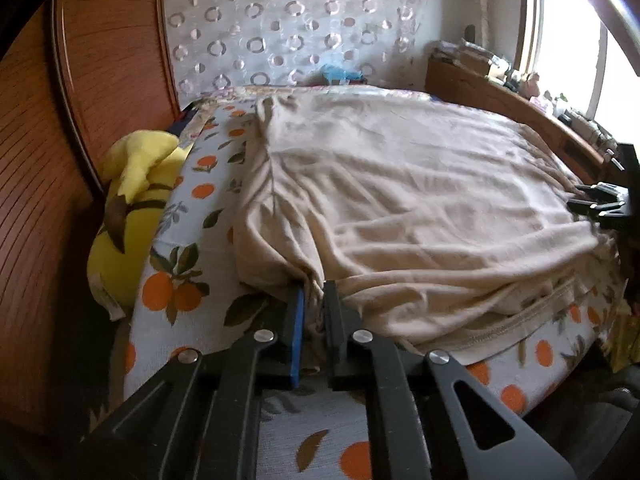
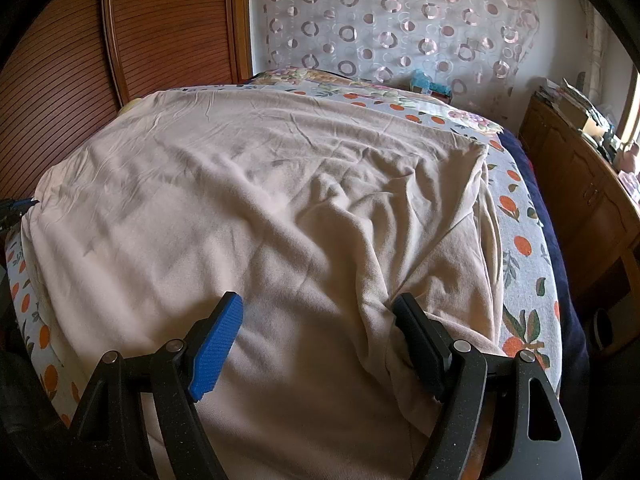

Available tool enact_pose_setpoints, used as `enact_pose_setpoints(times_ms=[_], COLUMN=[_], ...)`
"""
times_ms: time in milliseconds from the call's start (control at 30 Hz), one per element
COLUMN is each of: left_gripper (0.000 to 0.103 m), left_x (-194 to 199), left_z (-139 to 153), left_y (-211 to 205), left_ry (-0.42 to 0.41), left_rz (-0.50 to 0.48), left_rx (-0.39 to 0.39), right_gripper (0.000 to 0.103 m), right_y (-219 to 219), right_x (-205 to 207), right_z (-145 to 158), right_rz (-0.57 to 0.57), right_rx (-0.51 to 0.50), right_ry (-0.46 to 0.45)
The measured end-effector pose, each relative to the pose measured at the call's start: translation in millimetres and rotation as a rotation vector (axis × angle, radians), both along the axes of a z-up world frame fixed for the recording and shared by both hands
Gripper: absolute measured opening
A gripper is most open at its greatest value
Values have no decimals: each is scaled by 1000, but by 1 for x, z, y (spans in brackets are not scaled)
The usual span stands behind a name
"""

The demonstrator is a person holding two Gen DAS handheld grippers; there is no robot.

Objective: Fold small clothes
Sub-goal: 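Grasp the folded shirt with the left gripper and lift it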

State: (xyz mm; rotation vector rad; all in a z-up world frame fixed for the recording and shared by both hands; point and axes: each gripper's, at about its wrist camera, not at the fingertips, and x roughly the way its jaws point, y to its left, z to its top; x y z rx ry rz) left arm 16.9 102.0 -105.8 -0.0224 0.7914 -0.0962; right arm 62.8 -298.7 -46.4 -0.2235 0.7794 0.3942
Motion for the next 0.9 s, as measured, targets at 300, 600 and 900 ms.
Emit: enact_pose_setpoints(times_ms=[300, 600, 900], left_gripper=[8, 8, 8], left_x=[1, 35, 67], left_z=[58, 101, 130], left_y=[-11, -73, -158], left_ry=[-163, -249, -249], left_rz=[-40, -212, -418], left_rx=[-89, -123, -143], right_gripper=[79, 79, 79], right_y=[0, -14, -62], right_x=[0, -15, -55], right_z=[0, 13, 36], right_rz=[1, -29, -123], right_rx=[0, 41, 97], right_ry=[0, -43, -118])
